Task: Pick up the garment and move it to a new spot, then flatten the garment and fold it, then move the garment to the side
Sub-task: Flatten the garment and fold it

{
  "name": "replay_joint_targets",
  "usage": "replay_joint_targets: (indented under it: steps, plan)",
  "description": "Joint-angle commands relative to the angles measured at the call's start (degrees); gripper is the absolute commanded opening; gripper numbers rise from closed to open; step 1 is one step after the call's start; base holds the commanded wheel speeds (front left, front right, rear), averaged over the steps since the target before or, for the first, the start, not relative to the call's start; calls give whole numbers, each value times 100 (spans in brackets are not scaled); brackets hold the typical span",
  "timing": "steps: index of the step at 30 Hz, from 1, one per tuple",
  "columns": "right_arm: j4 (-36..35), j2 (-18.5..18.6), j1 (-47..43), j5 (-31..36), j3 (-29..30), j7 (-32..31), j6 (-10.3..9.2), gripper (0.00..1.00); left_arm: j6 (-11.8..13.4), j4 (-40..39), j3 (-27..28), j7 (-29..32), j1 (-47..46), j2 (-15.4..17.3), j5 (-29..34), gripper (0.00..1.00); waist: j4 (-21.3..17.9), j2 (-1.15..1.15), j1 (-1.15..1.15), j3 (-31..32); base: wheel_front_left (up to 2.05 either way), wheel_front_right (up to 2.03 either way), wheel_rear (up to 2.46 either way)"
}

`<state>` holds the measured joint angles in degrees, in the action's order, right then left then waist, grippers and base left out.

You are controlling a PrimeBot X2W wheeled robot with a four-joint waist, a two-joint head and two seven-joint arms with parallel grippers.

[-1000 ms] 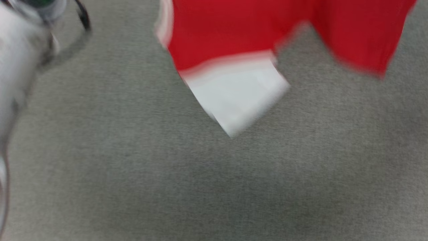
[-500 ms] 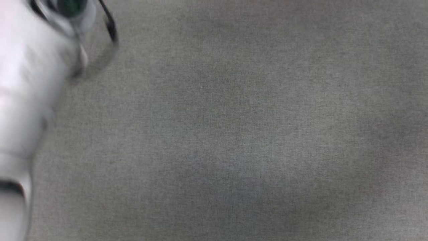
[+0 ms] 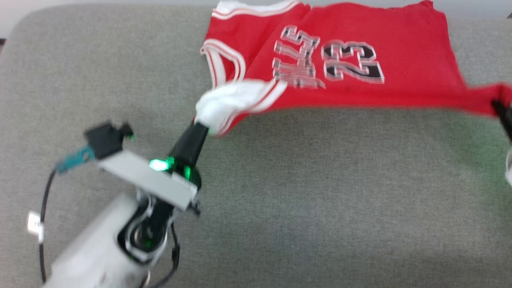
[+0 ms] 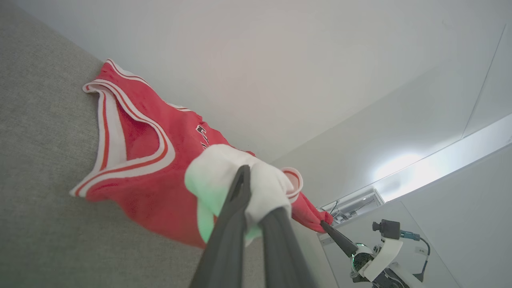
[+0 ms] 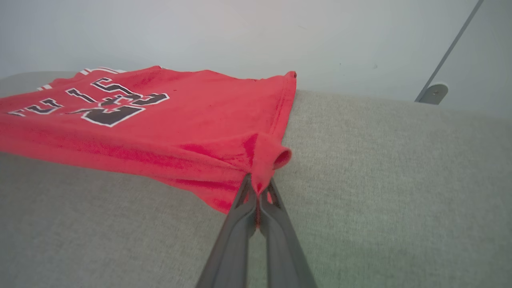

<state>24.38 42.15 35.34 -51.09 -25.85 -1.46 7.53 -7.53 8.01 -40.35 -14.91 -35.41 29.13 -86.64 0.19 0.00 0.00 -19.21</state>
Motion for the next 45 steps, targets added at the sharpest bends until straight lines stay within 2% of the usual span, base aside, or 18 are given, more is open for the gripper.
replay_joint_targets:
  steps: [1, 3, 6, 13, 16, 21, 26, 29, 32, 34, 40, 45]
  plan:
    - [-59, 16, -139, -44, 55, -14, -9, 0, 11, -81, 59, -32, 102, 35, 28, 0, 7, 0, 0, 98, 0, 0, 0]
    - [-381, 181, -620, -78, 230, -79, -9, 0, 11, -348, 128, -28, 568, 123, 207, 0, 2, 0, 0, 188, 0, 0, 0]
    - [-876, 232, -1300, -136, 624, -237, -10, 0, 11, -715, 294, -30, 1203, 175, 408, 0, -37, 0, 0, 324, 0, 0, 0]
    - [-2169, 115, -2965, 177, 1808, -770, -9, 0, 11, -1464, 562, -32, 2441, 444, 904, 0, -52, 0, 0, 503, 0, 0, 0]
    - [-2808, -120, -3657, 394, 2409, -1041, -10, 0, 11, -1683, 813, -32, 2934, 496, 1220, 0, -84, 0, 0, 501, 0, 0, 0]
    - [-3837, -716, -4542, 821, 3312, -1600, -10, 0, 36, -2089, 1030, -32, 3457, 547, 1660, 0, -76, 0, 0, 472, 0, 0, 0]
    - [-4406, -1159, -4536, 1039, 3670, -2127, -9, 0, 79, -2206, 1030, 53, 3243, 587, 1867, 0, -82, 0, 0, 445, 0, 0, 0]
    - [-4395, -1212, -4107, 1097, 3621, -2287, -9, 0, 67, -2073, 1026, 171, 2891, 481, 1819, 0, -91, 0, 0, 400, 0, 0, 0]
    - [-4095, -1187, -3587, 1093, 3487, -2315, -9, 0, 44, -1855, 955, 363, 2404, 375, 1831, 0, -94, 0, 0, 292, 0, 0, 0]
    - [-3794, -1126, -3243, 1098, 3374, -2297, -9, 0, 30, -1603, 926, 469, 2005, 327, 1884, 0, -57, 0, 0, 223, 0, 0, 0]
    - [-2657, -910, -2463, 1198, 2826, -2137, -8, 0, 2, -604, 553, 703, 904, -170, 1800, 0, 30, 0, 0, -44, 0, 0, 0]
    - [-1819, -818, -1847, 1114, 2331, -1785, -8, 0, 4, 453, 236, 581, 301, -280, 1815, 0, 9, 0, 0, -345, 0, 0, 0]
